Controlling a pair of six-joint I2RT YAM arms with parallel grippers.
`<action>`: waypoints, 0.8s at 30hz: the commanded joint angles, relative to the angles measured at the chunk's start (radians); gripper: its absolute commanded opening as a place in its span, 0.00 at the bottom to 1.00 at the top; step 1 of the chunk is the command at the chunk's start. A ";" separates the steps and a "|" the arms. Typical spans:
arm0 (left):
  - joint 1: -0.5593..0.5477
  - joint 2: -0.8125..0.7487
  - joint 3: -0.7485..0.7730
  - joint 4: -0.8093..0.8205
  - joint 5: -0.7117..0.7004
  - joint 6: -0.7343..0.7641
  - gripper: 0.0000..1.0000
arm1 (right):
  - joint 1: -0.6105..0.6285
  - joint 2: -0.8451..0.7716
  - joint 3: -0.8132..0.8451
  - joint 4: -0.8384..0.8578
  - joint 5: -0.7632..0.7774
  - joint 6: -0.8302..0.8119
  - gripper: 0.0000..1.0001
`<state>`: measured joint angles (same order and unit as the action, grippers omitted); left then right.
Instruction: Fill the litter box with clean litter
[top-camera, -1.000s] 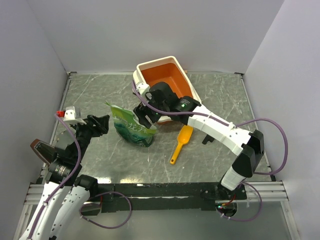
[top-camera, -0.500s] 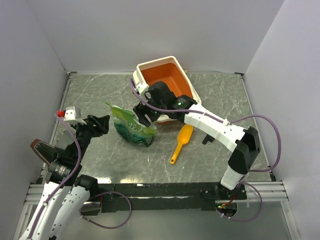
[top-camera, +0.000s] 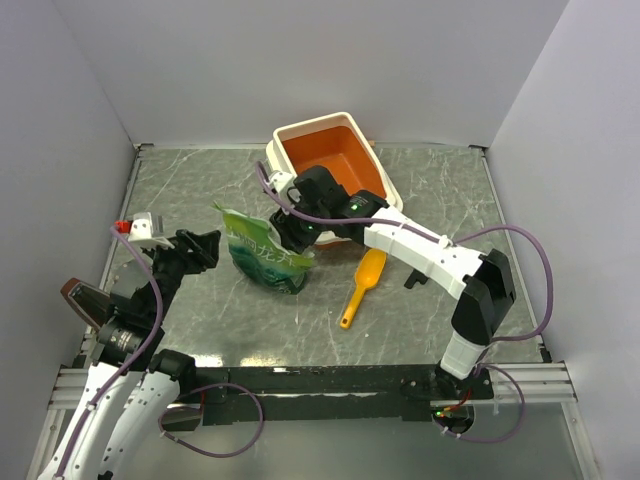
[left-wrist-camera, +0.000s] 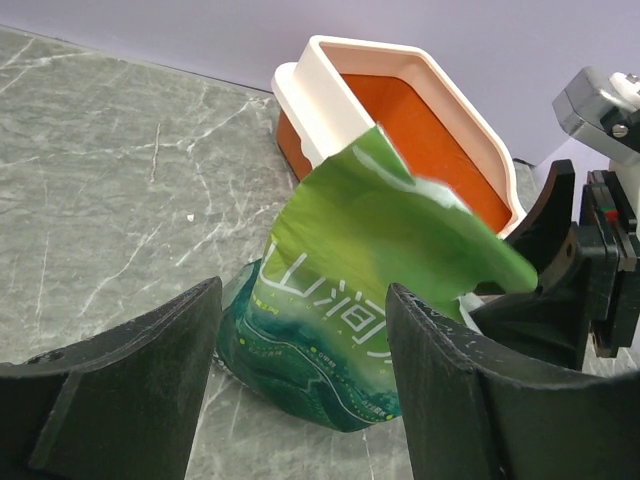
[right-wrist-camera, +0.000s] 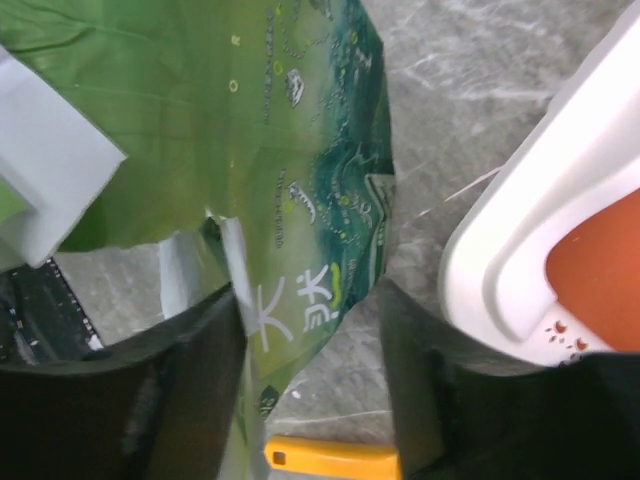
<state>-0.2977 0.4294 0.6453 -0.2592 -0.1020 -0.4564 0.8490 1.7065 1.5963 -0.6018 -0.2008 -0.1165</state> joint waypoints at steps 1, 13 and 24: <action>-0.001 0.009 0.001 0.029 0.036 0.013 0.71 | -0.028 0.010 -0.001 -0.004 -0.029 0.000 0.47; -0.001 0.025 0.002 0.034 0.042 0.019 0.72 | -0.022 -0.123 -0.082 0.082 0.404 0.054 0.00; -0.001 0.025 0.002 0.031 0.036 0.016 0.72 | -0.005 -0.170 -0.138 0.128 0.402 0.093 0.00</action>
<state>-0.2981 0.4534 0.6449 -0.2531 -0.0727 -0.4526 0.8505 1.5929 1.4403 -0.5041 0.1726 -0.0410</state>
